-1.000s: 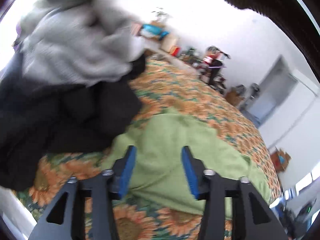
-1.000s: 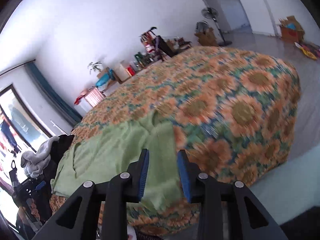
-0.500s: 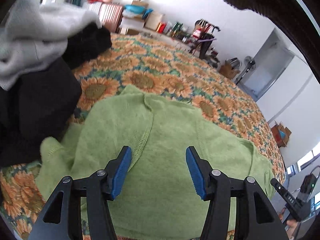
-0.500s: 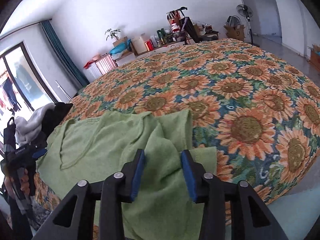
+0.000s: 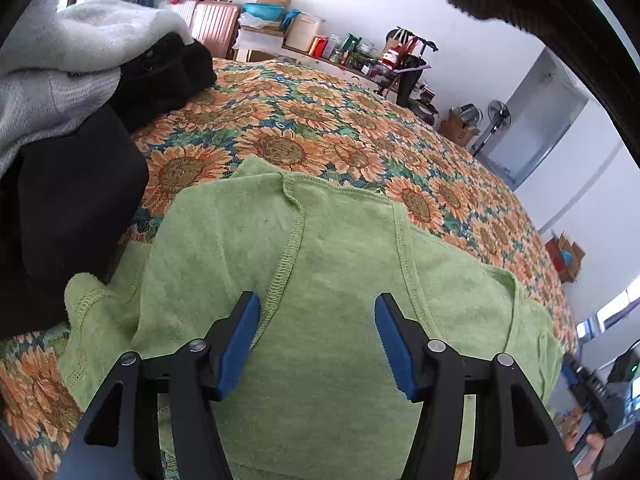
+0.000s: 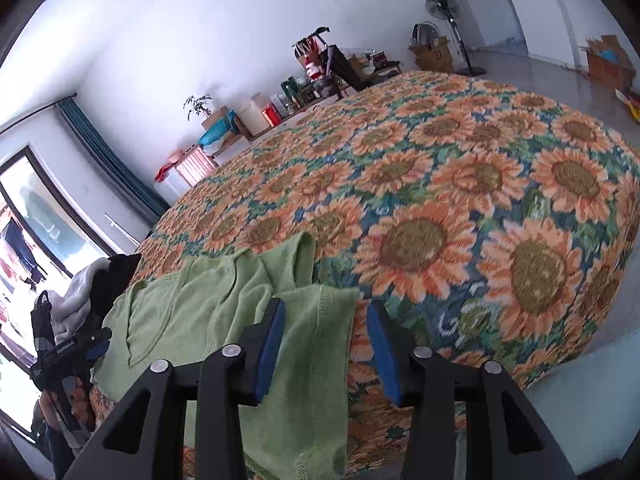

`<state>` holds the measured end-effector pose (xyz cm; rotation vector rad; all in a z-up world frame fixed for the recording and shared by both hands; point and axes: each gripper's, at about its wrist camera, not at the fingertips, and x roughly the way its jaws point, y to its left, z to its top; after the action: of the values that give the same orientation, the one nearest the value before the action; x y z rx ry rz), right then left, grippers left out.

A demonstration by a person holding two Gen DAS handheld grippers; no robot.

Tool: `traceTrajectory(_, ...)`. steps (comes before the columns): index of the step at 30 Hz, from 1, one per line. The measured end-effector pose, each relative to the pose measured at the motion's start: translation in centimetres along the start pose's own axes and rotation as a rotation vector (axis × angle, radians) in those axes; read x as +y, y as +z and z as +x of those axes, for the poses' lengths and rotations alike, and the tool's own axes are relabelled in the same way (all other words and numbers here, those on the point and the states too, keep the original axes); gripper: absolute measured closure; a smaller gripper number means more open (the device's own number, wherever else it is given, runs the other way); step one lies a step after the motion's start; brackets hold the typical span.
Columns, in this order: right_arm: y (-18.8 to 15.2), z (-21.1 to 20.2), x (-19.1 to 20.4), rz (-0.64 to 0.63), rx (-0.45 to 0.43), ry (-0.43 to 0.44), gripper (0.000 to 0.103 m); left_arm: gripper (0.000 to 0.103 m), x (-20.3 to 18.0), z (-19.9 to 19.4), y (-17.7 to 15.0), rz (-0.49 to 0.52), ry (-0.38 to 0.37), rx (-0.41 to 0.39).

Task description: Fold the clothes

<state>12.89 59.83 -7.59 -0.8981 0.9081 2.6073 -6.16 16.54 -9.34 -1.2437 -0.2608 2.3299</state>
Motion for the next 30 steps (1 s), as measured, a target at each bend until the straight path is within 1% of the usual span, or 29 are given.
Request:
traceTrajectory(1,-0.2,0.1,0.0,0.001,0.007,0.013,0.069,0.042,0.1,0.0,0.0,-0.002,-0.004,0.001)
traceTrajectory(2,-0.4,0.2,0.2,-0.009,0.009,0.012,0.073,0.042,0.1,-0.1,0.0,-0.001,-0.006,0.003)
traceTrajectory(4,-0.8,0.2,0.6,-0.050,0.006,-0.004,0.091,0.042,0.0,-0.3,-0.1,0.002,-0.009,0.005)
traceTrajectory(5,-0.9,0.0,0.7,-0.057,-0.003,-0.002,0.094,0.042,0.0,-0.2,-0.1,0.007,-0.008,0.006)
traceTrajectory(6,-0.9,-0.3,0.6,-0.053,-0.013,0.003,0.095,0.042,-0.1,-0.2,-0.1,0.012,-0.006,0.007)
traceTrajectory(9,-0.7,-1.6,-0.1,-0.020,-0.059,-0.016,0.095,0.042,-0.2,-0.2,-0.1,0.021,-0.003,0.005)
traceTrajectory(11,-0.3,-2.6,-0.8,0.007,-0.103,-0.044,0.095,0.042,-0.2,-0.1,-0.2,0.026,-0.001,0.003)
traceTrajectory(12,-0.2,-3.0,-1.1,0.019,-0.125,-0.059,0.091,0.042,-0.2,-0.1,-0.2,0.029,0.000,0.002)
traceTrajectory(13,-0.2,-3.4,-1.4,0.027,-0.128,-0.056,0.088,0.042,-0.3,-0.1,-0.2,0.031,0.001,0.001)
traceTrajectory(14,-0.4,-3.6,-1.6,0.036,-0.106,-0.034,0.083,0.042,-0.3,-0.1,-0.3,0.033,0.002,0.000)
traceTrajectory(15,-0.7,-3.6,-1.7,0.048,-0.085,-0.015,0.071,0.042,-0.3,-0.1,-0.2,0.034,0.004,0.001)
traceTrajectory(17,-1.7,-3.7,-1.7,0.049,-0.053,0.010,0.069,0.041,-0.3,0.0,-0.2,0.030,0.001,0.002)
traceTrajectory(20,-4.0,-3.4,-1.7,0.064,-0.009,0.038,0.062,0.039,-0.2,0.0,-0.1,0.026,-0.006,0.003)
traceTrajectory(22,-5.6,-3.1,-1.8,0.085,0.027,0.053,0.062,0.039,-0.2,0.0,-0.1,0.029,-0.009,0.004)
traceTrajectory(23,-6.3,-3.0,-1.9,0.091,0.040,0.059,0.063,0.039,-0.2,0.0,-0.1,0.031,-0.010,0.005)
traceTrajectory(24,-6.9,-3.1,-1.8,0.087,0.041,0.062,0.070,0.039,-0.2,0.0,-0.1,0.032,-0.011,0.006)
traceTrajectory(25,-7.3,-3.2,-1.8,0.078,0.039,0.056,0.084,0.039,-0.2,0.0,-0.1,0.033,-0.012,0.006)
traceTrajectory(27,-7.6,-3.6,-1.6,0.046,0.022,-0.002,0.096,0.039,-0.2,0.0,-0.1,0.031,-0.015,0.005)
traceTrajectory(28,-7.7,-3.8,-1.8,0.042,0.022,-0.029,0.096,0.039,-0.1,-0.1,-0.1,0.027,-0.017,0.003)
traceTrajectory(30,-7.4,-4.0,-2.7,0.065,0.020,-0.048,0.096,0.039,-0.1,-0.1,-0.1,0.021,-0.022,0.000)
